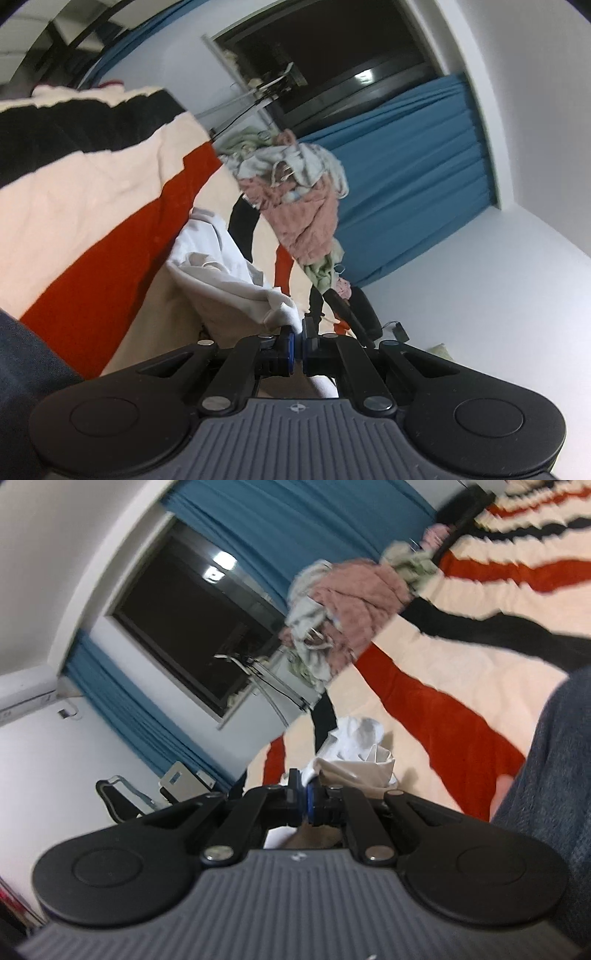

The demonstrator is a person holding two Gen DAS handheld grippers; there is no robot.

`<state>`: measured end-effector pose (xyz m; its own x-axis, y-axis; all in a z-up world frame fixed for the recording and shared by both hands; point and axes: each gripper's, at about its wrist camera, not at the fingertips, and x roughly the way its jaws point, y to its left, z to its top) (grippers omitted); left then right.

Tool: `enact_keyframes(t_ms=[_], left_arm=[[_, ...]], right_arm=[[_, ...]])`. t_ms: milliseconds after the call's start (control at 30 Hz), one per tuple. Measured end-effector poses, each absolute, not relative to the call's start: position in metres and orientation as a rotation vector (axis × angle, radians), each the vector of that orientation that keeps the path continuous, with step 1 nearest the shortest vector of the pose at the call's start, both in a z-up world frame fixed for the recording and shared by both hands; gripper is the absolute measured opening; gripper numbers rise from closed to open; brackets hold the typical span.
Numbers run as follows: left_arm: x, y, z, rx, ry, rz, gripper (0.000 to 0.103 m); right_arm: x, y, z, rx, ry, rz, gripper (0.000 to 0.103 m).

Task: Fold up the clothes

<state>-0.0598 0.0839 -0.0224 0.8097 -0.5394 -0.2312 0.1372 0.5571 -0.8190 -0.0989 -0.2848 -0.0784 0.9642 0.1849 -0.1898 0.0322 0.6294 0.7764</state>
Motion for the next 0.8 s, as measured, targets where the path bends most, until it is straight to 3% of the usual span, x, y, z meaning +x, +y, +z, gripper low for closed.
enact_keyframes(t_ms=[300,467,800], left_arm=[[0.112,0.065,0.014,-0.752,0.623,-0.273,0.005],[0.2,0.058,-0.019,-0.733,0.66,-0.219,0.004],[0.27,0.049,-0.082,-0.71,0.632,-0.274,0.004]], right_arm=[[0.059,-0.285,-0.04,0.925,0.373,0.037,0.006],[0.113,-0.298,-0.079,0.96,0.415,0.023,0.006],[0.209,-0.317,-0.141,0.968,0.464,0.005,0.006]])
